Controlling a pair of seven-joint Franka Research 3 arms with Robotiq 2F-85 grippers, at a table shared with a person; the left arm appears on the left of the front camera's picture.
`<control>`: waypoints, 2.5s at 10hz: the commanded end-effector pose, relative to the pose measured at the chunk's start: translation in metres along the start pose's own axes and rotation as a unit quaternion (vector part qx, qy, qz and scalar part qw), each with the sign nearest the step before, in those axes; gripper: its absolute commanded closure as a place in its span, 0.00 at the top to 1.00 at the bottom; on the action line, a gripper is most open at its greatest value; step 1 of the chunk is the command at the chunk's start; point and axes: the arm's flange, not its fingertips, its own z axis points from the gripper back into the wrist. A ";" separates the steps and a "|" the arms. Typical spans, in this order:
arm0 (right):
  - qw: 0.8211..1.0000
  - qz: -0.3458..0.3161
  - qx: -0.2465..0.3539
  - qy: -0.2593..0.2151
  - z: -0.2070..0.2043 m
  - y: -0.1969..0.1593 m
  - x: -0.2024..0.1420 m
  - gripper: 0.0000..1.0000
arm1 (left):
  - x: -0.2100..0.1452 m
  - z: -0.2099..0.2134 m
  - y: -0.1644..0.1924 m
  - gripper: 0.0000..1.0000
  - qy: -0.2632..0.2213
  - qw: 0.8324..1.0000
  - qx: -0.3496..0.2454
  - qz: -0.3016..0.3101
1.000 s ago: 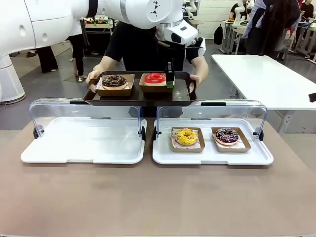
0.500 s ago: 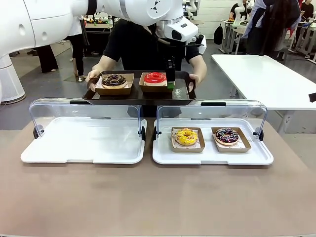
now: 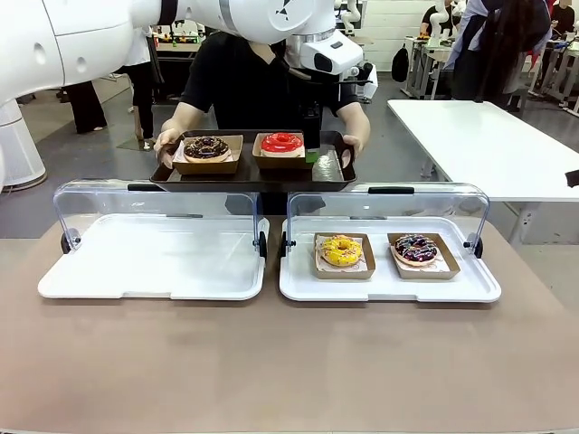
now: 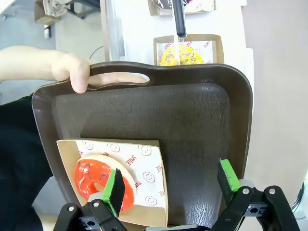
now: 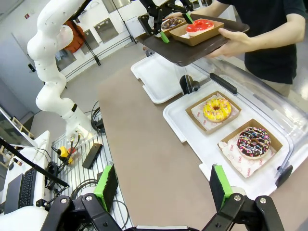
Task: Provide the desired donut to the person.
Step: Place the picked Paper togo box onto the Handle tray extended by the person.
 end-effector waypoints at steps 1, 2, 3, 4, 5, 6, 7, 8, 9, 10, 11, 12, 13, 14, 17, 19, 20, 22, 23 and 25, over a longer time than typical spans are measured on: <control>1.000 0.006 0.004 -0.013 0.000 -0.002 0.001 1.00 | 0.007 0.009 0.009 1.00 0.014 1.000 -0.005 0.006; 1.000 0.006 0.004 -0.013 0.000 -0.002 0.001 1.00 | 0.001 0.014 0.005 1.00 0.014 1.000 -0.016 -0.001; 1.000 0.006 0.004 -0.013 0.000 -0.002 0.001 1.00 | -0.022 0.028 -0.007 1.00 0.020 0.999 -0.030 -0.015; 1.000 0.006 0.004 -0.013 0.000 -0.002 0.001 1.00 | -0.064 0.046 -0.022 1.00 0.021 0.999 -0.025 -0.034; 1.000 0.006 0.004 -0.013 0.000 -0.002 0.001 1.00 | -0.123 0.063 -0.035 1.00 0.028 0.998 -0.002 -0.048; 1.000 0.006 0.004 -0.013 0.000 -0.002 0.001 1.00 | -0.181 0.076 -0.052 1.00 0.025 0.998 0.008 -0.053; 1.000 0.006 0.004 -0.013 0.000 -0.002 0.001 1.00 | -0.236 0.088 -0.069 1.00 0.016 0.998 0.016 -0.055; 1.000 0.006 0.004 -0.013 0.000 -0.002 0.001 1.00 | -0.283 0.097 -0.079 1.00 0.015 0.998 0.017 -0.057; 1.000 0.006 0.004 -0.013 0.000 -0.002 0.001 1.00 | -0.333 0.098 -0.086 1.00 0.008 0.999 0.006 -0.047; 1.000 0.006 0.004 -0.013 0.000 -0.002 0.001 1.00 | -0.373 0.092 -0.093 1.00 -0.001 0.999 -0.003 -0.036; 1.000 0.006 0.004 -0.013 0.000 -0.002 0.001 1.00 | -0.409 0.086 -0.106 1.00 -0.012 1.000 -0.006 -0.023; 1.000 0.006 0.004 -0.013 0.000 -0.002 0.001 1.00 | -0.434 0.083 -0.115 1.00 -0.021 0.999 -0.011 -0.021; 1.000 0.006 0.004 -0.013 0.000 -0.002 0.001 1.00 | -0.456 0.081 -0.125 1.00 -0.023 0.999 -0.012 -0.020; 1.000 0.006 0.004 -0.013 0.000 -0.002 0.001 1.00 | -0.470 0.079 -0.131 1.00 -0.026 0.999 -0.010 -0.019; 1.000 0.006 0.004 -0.013 0.000 -0.002 0.001 1.00 | -0.483 0.074 -0.128 1.00 -0.021 1.000 -0.011 -0.004; 1.000 0.006 0.004 -0.013 0.000 -0.002 0.001 1.00 | -0.487 0.078 -0.133 1.00 -0.030 0.999 -0.018 0.000; 1.000 0.006 0.004 -0.013 0.000 -0.002 0.001 1.00 | -0.487 0.078 -0.133 1.00 -0.030 0.999 -0.018 0.000; 1.000 0.006 0.004 -0.013 0.000 -0.002 0.001 1.00 | -0.487 0.078 -0.133 1.00 -0.030 0.999 -0.018 0.000; 1.000 0.006 0.004 -0.013 0.000 -0.002 0.001 1.00 | -0.487 0.078 -0.133 1.00 -0.030 0.999 -0.018 0.000; 1.000 0.006 0.004 -0.013 0.000 -0.002 0.001 1.00 | -0.487 0.076 -0.132 1.00 -0.029 0.999 -0.019 -0.001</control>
